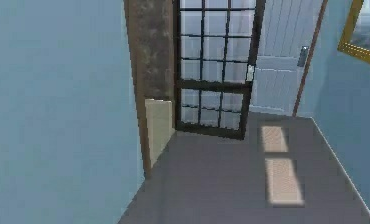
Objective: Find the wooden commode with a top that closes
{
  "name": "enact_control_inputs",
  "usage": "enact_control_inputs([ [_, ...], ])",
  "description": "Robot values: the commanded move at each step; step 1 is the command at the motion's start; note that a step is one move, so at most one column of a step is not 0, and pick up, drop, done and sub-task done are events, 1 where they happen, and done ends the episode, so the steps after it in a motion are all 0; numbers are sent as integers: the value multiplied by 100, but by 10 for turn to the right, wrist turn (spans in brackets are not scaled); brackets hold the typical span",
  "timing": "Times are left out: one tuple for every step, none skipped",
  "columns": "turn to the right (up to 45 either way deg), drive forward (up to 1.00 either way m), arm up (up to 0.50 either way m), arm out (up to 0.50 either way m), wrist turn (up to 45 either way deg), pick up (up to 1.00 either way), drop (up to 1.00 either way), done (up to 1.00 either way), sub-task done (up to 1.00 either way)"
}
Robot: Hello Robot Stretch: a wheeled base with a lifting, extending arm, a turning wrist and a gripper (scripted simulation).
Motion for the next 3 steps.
enact_control_inputs([
  [0,100,0,0,0,0,0,0,0],
  [0,55,0,0,0,0,0,0,0],
  [-30,0,0,0,0,0,0,0,0],
])
